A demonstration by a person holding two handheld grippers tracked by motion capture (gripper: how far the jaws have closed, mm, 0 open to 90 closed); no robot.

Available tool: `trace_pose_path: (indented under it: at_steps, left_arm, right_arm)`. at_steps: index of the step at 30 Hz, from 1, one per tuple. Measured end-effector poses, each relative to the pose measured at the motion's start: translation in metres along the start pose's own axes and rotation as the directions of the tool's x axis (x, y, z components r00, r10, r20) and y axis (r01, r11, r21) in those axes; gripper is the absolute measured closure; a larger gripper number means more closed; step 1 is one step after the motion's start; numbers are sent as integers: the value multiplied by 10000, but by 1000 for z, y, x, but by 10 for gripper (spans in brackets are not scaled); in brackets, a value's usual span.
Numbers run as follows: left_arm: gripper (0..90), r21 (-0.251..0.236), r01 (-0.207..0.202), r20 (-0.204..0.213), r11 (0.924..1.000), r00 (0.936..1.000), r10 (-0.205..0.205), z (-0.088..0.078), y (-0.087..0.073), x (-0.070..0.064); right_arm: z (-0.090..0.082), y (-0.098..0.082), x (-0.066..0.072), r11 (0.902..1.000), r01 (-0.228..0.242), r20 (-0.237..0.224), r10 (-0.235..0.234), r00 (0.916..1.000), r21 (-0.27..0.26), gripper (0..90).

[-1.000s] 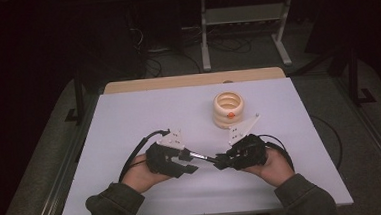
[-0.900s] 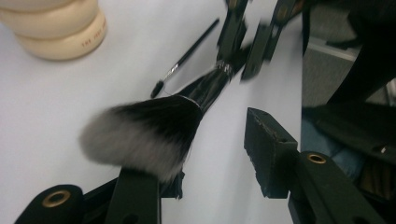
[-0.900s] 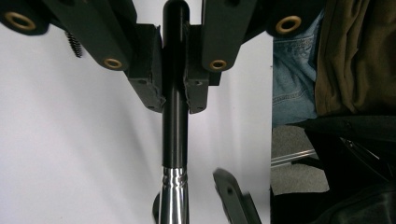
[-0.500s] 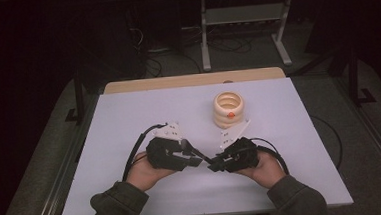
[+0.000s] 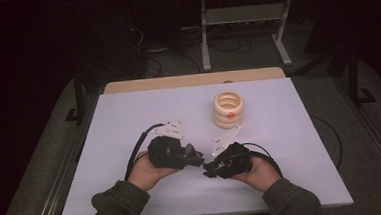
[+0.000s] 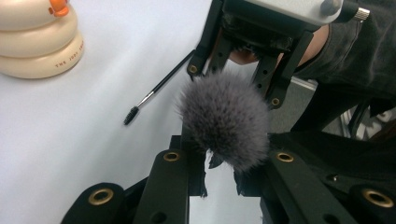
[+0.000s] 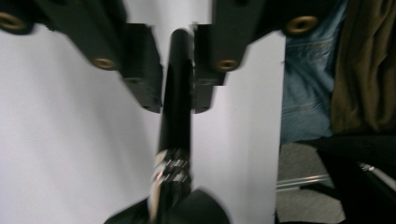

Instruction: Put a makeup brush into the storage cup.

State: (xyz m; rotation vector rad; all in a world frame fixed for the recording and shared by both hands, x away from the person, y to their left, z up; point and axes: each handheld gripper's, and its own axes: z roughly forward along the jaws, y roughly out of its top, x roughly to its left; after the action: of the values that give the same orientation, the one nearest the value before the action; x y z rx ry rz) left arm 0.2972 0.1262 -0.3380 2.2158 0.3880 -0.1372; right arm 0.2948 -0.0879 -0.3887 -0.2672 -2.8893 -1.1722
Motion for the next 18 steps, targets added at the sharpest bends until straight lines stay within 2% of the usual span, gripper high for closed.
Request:
trace_pose_path:
  at_steps: [3,7,8,12,18]
  left_arm:
    - [765,432,-360,-310,9984,9988,374,4,4,-5]
    - [766,776,-683,-480,9946,9962,722,7,8,-7]
    - [766,770,-668,-469,9948,9964,705,7,9,-8]
    - [766,862,-616,-432,9944,9969,655,8,10,-10]
    - [761,941,-696,-343,9931,9967,731,8,10,-10]
  right_arm:
    - [-4,4,1,9992,63,149,-57,9999,-395,704]
    - [-9,9,5,9985,118,210,-107,9997,-529,726]
    - [-10,10,5,9982,205,229,-192,9996,-571,735]
    - [-12,13,9,9978,-64,115,71,9999,-666,770]
    - [-11,13,9,9976,-103,-18,102,9999,-681,784]
